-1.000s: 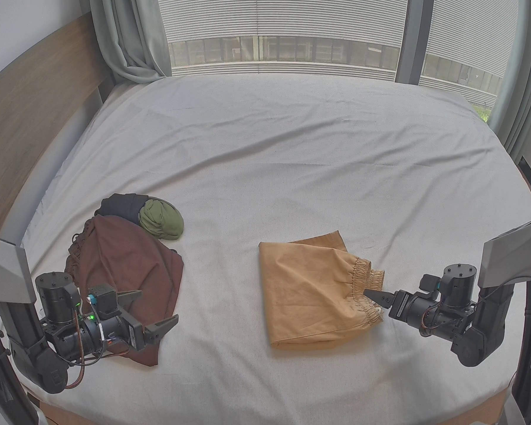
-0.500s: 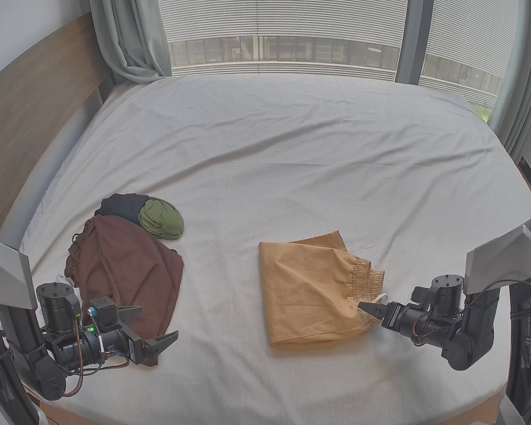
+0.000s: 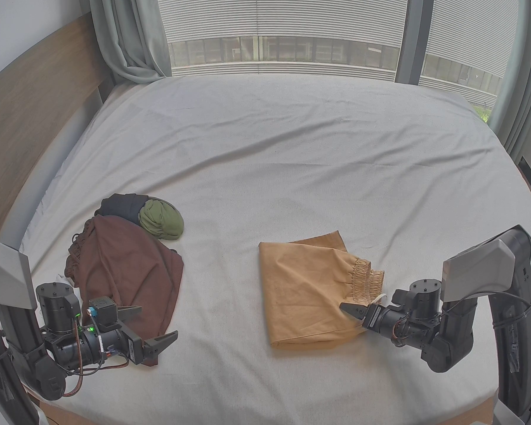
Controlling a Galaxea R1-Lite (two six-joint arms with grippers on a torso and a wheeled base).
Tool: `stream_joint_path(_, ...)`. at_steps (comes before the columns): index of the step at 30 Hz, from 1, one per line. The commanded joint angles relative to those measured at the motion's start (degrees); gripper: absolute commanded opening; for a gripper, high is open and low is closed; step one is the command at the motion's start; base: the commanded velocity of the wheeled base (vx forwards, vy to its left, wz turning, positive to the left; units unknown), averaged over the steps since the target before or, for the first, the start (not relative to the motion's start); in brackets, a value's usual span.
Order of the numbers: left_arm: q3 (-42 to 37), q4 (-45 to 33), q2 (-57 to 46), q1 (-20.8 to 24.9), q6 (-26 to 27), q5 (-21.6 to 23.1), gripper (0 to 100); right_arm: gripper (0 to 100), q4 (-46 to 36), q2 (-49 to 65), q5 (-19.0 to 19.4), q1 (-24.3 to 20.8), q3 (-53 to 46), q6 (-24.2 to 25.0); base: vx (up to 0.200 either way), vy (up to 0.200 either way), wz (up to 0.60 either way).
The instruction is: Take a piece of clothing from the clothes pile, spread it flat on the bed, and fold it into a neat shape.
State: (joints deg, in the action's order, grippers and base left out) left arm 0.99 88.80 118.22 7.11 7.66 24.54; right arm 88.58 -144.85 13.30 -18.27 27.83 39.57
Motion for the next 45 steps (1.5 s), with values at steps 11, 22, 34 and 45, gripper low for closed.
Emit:
stream_joint_path(11,-0.90,-0.03,0.25,-0.25,-0.01,-0.02,100,0,0.02,-3.69,-2.49,-2.38,4.25,0.95,0.000,0.000,0.00)
stream_joint_path(22,-0.90,0.06,0.25,-0.43,-0.10,-0.02,100,0,0.28,-1.49,-3.10,-4.49,4.07,3.23,0.000,0.000,0.00)
stream_joint_path(34,-0.90,0.06,0.08,-0.43,-0.18,-0.02,100,0,-0.07,12.84,-2.75,-8.80,3.63,4.64,0.000,0.000,0.00)
stream_joint_path(45,-0.90,0.06,0.25,-0.43,-0.36,-0.02,100,0,-0.86,22.07,1.47,-9.50,6.09,4.37,0.000,0.000,0.00)
